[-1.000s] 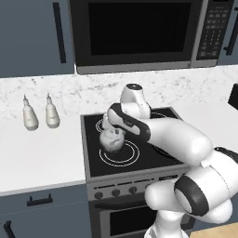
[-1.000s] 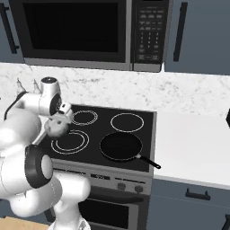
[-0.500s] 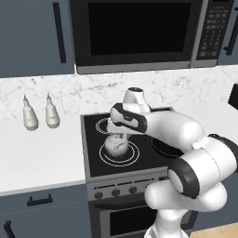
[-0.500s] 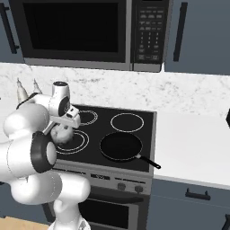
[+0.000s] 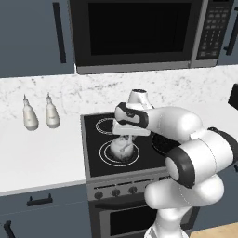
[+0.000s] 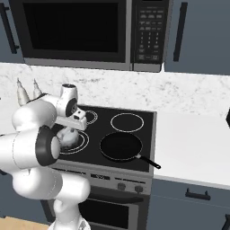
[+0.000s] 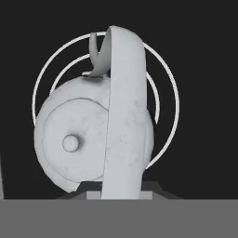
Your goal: Pick the kettle from the counter and place it on a stove burner. Then turn the burner on.
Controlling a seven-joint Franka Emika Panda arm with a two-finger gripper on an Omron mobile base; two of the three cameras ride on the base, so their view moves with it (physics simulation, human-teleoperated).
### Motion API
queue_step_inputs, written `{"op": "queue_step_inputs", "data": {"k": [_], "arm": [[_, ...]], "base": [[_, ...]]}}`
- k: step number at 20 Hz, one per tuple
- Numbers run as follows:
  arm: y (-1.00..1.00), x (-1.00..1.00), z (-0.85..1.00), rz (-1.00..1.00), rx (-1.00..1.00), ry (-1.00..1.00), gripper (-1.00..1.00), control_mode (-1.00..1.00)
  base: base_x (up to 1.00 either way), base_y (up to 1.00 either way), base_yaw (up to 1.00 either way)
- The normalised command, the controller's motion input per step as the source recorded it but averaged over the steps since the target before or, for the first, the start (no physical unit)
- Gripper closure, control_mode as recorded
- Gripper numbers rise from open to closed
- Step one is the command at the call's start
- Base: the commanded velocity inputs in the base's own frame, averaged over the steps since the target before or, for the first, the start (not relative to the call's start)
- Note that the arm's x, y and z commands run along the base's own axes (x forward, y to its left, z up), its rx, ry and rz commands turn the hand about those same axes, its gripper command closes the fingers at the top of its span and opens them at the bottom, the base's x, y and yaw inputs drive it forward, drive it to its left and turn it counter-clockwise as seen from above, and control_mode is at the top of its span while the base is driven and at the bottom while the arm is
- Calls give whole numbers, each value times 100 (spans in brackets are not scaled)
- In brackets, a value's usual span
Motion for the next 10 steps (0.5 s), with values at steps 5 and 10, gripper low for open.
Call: {"op": "queue_step_inputs", "data": {"k": [5, 10], "arm": [[-1, 0, -27, 0, 0, -1, 100, -100], [0, 12, -20, 0, 0, -1, 100, -100]], "base": [[0, 0, 0], [0, 0, 0]]}}
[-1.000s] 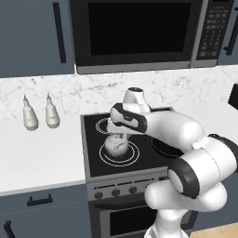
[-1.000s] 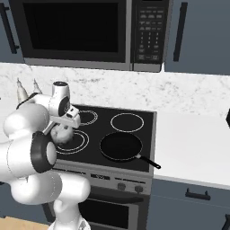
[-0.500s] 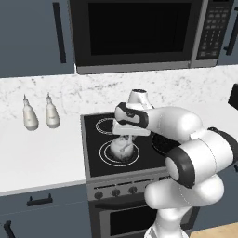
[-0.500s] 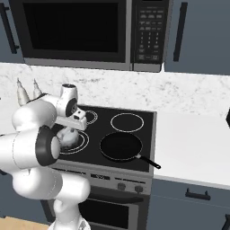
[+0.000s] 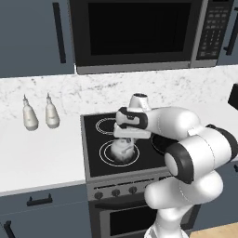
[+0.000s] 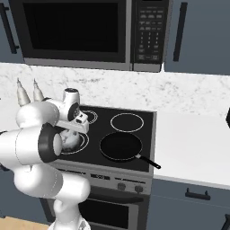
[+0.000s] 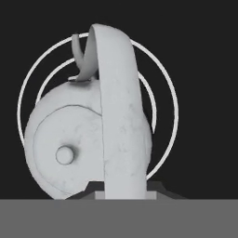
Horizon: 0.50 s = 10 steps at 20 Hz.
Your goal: Pick the kettle from the counter and place it on a stove burner. Then turn the burner on.
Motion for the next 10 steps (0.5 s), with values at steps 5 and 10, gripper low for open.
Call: {"op": "queue_step_inputs", "data": {"k": [5, 10], "arm": [[0, 19, 1, -1, 0, -2, 100, -100], [1, 21, 0, -2, 0, -2, 100, -100]], "base": [[0, 0, 0], [0, 0, 0]]}}
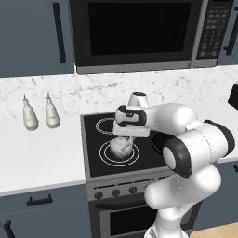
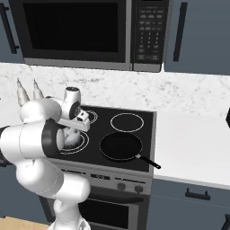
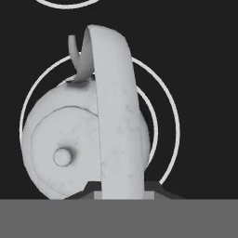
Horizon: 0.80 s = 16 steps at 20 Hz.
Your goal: Pick the kettle from the counter and place it on a stove burner. Then turn the burner on.
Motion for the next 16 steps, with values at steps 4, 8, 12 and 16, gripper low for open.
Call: {"op": "queue_step_inputs", "data": {"k": [4, 8, 12, 16], "arm": [[0, 2, 0, -1, 0, 0, 100, -100], [4, 0, 0, 0, 0, 0, -100, -100], [1, 0, 0, 0, 0, 0, -100, -100], [0, 0, 0, 0, 0, 0, -100, -100]], "base": [[0, 0, 0], [0, 0, 0], [0, 0, 0], [0, 0, 0]]}}
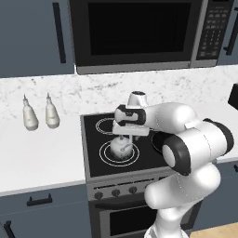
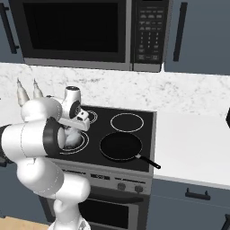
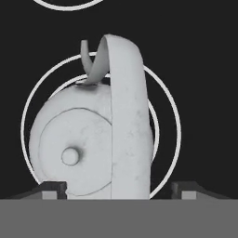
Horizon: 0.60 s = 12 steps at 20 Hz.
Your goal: Pick the kettle from the counter and place it on a stove burner. Then turn the burner on.
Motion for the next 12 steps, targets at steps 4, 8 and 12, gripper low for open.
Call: {"op": "queue_step_inputs", "data": {"k": [4, 8, 12], "arm": [[0, -1, 0, 0, 0, 0, -100, -100], [0, -32, 15, -4, 0, 0, -100, -100], [0, -52, 28, -3, 0, -1, -100, -100]], "base": [[0, 0, 0], [0, 0, 0], [0, 0, 0]]}}
